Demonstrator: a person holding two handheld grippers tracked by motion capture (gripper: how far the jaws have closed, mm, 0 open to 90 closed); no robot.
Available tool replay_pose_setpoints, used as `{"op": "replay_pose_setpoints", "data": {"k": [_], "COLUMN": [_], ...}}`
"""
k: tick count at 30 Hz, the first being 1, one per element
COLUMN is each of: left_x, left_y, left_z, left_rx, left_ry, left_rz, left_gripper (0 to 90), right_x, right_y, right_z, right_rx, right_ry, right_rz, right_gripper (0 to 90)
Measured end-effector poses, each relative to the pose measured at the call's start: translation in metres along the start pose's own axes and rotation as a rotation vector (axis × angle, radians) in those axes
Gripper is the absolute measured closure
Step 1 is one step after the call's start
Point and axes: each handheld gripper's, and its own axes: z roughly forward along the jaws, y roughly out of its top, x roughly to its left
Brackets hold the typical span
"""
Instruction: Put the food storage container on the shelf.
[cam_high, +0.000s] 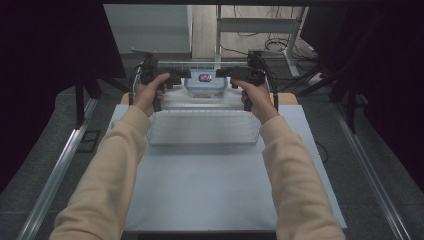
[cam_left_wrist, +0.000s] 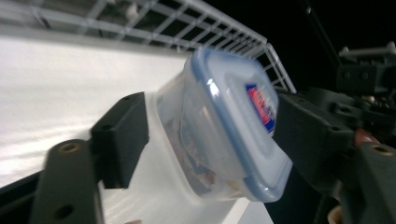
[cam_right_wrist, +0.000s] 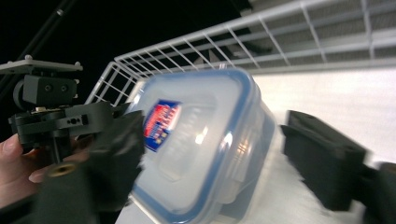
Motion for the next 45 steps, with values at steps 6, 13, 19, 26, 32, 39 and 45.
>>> {"op": "replay_pose_setpoints", "data": {"k": [6,13,19,26,32,39,45], "left_x": [-0.031,-0.053,-0.059,-0.047,-0.028,-0.004,0.003], "left_y": [-0.015,-0.061,-0.112,-0.178,-0.231,-0.276,-0.285], "left_z": [-0.024,-0.051,-0.077,-0.082,-0.073,-0.067,-0.068], "left_rx": [-0.049,-0.054,-0.079,-0.076,0.007,0.071,0.077], "left_ry": [0.085,0.110,0.145,0.196,0.246,0.333,0.365], "left_rz": [0.188,0.349,0.429,0.452,0.462,0.442,0.441], "left_gripper": [20.5,21.4,22.0,23.0,23.2,23.3,22.8], "right_x": [0.015,0.024,0.015,-0.004,-0.026,-0.064,-0.076], "right_y": [-0.004,-0.031,-0.071,-0.138,-0.201,-0.274,-0.291], "right_z": [-0.023,-0.056,-0.094,-0.126,-0.138,-0.133,-0.124], "right_rx": [-0.032,-0.070,-0.082,-0.127,-0.120,-0.042,0.034], "right_ry": [-0.012,0.036,0.001,0.003,-0.049,-0.133,-0.174], "right_rz": [-0.151,-0.255,-0.361,-0.408,-0.437,-0.431,-0.438], "right_gripper": [15.4,16.4,18.0,19.0,19.2,21.8,21.4]}}
